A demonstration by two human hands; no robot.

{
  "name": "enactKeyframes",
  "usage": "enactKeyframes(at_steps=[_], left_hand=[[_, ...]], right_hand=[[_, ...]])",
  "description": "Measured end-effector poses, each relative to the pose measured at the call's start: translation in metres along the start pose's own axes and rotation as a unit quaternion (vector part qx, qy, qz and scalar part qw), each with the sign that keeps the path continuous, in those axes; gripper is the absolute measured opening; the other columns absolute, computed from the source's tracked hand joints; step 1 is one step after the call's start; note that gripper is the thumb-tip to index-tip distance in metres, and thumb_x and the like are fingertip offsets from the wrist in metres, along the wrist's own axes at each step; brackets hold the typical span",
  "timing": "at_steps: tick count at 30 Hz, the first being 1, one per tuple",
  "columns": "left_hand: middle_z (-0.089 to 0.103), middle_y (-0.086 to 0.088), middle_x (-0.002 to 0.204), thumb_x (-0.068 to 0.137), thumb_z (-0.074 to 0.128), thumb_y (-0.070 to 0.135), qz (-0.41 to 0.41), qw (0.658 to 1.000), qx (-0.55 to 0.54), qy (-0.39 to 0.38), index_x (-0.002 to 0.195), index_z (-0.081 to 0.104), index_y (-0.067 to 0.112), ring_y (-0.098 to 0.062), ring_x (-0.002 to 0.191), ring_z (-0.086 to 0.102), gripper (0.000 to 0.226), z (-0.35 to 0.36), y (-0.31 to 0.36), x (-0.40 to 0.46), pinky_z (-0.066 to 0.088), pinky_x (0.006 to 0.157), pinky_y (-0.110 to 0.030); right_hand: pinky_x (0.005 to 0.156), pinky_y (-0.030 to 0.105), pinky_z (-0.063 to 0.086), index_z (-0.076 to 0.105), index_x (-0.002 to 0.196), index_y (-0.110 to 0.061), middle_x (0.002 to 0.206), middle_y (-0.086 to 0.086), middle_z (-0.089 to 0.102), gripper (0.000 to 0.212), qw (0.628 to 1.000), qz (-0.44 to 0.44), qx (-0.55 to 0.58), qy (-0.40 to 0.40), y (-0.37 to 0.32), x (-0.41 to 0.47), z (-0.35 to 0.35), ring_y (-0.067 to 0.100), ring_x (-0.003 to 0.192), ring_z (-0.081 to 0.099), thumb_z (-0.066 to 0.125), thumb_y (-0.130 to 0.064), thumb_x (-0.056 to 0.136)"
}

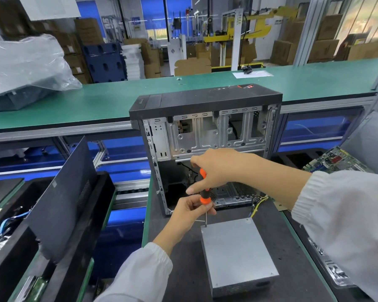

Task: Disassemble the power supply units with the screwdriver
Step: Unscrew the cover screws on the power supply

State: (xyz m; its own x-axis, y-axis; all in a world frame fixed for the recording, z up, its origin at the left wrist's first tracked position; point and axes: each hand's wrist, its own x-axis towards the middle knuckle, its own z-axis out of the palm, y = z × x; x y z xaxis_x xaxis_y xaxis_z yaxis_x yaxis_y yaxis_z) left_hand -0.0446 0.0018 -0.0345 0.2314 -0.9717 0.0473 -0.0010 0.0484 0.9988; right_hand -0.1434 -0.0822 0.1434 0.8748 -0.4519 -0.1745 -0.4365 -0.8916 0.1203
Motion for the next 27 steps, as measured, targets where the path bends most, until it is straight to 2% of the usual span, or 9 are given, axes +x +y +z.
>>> enactKeyframes(at_steps=[3,6,8,12,14,17,19,23,27], left_hand=[[0.075,-0.014,0.087,0.093,0.064,0.012,-0.002,1.0,-0.007,0.006,0.096,0.072,0.004,-0.024,0.088,0.071,0.013,0.001,0.0,-0.001,0.052,0.081,-0.021],[0.075,-0.013,0.087,0.092,0.065,0.014,-0.001,1.0,-0.009,0.006,0.096,0.072,0.004,-0.023,0.087,0.071,0.013,0.001,0.0,-0.002,0.053,0.08,-0.02],[0.075,-0.011,0.087,0.092,0.065,0.016,0.0,1.0,-0.001,0.006,0.097,0.072,0.005,-0.022,0.087,0.072,0.015,0.001,0.0,-0.002,0.053,0.081,-0.021],[0.076,-0.009,0.087,0.093,0.064,0.018,-0.002,1.0,0.015,0.005,0.096,0.072,0.007,-0.023,0.09,0.071,0.014,0.003,0.0,0.0,0.054,0.088,-0.029],[0.075,-0.01,0.086,0.093,0.064,0.018,-0.004,1.0,0.017,0.0,0.094,0.072,0.007,-0.025,0.091,0.071,0.013,0.004,0.0,0.0,0.053,0.093,-0.035],[0.075,-0.011,0.086,0.093,0.064,0.018,0.001,1.0,0.015,-0.003,0.093,0.072,0.007,-0.025,0.09,0.071,0.013,0.004,0.0,-0.001,0.053,0.094,-0.036],[0.075,-0.011,0.086,0.092,0.065,0.017,0.003,1.0,0.016,-0.002,0.094,0.072,0.006,-0.024,0.09,0.071,0.013,0.004,0.0,-0.001,0.053,0.09,-0.031],[0.076,-0.01,0.086,0.091,0.066,0.016,0.003,1.0,0.005,-0.001,0.092,0.073,0.011,-0.021,0.087,0.072,0.009,0.007,0.0,-0.002,0.052,0.081,-0.022],[0.076,-0.009,0.086,0.092,0.065,0.016,-0.001,1.0,0.007,0.001,0.093,0.073,0.012,-0.021,0.088,0.071,0.009,0.007,0.0,-0.003,0.052,0.081,-0.02]], right_hand=[[0.048,0.026,0.031,0.052,0.088,-0.013,0.069,-0.003,0.048,0.063,0.999,0.009,-0.049,0.022,-0.005,0.002,0.006,0.012,0.059,0.045,0.037,-0.075,0.084],[0.055,0.03,0.039,0.053,0.102,-0.017,0.085,0.0,0.052,0.024,0.999,-0.038,-0.012,-0.011,0.0,0.002,0.005,0.018,0.073,0.052,0.049,-0.039,0.096],[0.057,0.026,0.039,0.05,0.118,-0.025,0.102,-0.001,0.047,0.031,0.992,-0.078,0.065,-0.077,0.005,0.001,0.0,0.014,0.077,0.05,0.058,-0.019,0.089],[0.055,0.025,0.033,0.043,0.127,-0.022,0.096,-0.002,0.048,0.06,0.997,-0.039,0.05,-0.031,0.007,-0.001,-0.001,0.009,0.071,0.045,0.06,-0.059,0.083],[0.051,0.026,0.033,0.051,0.109,-0.013,0.076,-0.003,0.046,0.063,1.0,0.006,-0.005,0.005,0.004,0.0,0.003,0.01,0.062,0.043,0.046,-0.071,0.084],[0.048,0.026,0.033,0.048,0.079,-0.012,0.077,0.001,0.052,0.043,1.0,-0.012,-0.009,0.02,0.005,0.004,0.009,0.018,0.065,0.049,0.048,-0.052,0.094],[0.053,0.025,0.037,0.053,0.101,-0.016,0.095,0.0,0.054,0.015,0.996,-0.053,0.055,-0.043,0.01,0.004,0.005,0.02,0.078,0.052,0.059,-0.027,0.092],[0.063,0.028,0.041,0.04,0.127,-0.033,0.096,-0.009,0.04,0.057,0.99,-0.061,0.101,-0.073,0.015,0.002,0.0,0.016,0.084,0.051,0.069,-0.046,0.08],[0.048,0.024,0.048,0.054,0.098,-0.009,0.071,0.004,0.063,0.07,0.996,0.026,0.078,-0.04,0.01,0.0,0.006,0.016,0.048,0.065,0.05,-0.075,0.078]])
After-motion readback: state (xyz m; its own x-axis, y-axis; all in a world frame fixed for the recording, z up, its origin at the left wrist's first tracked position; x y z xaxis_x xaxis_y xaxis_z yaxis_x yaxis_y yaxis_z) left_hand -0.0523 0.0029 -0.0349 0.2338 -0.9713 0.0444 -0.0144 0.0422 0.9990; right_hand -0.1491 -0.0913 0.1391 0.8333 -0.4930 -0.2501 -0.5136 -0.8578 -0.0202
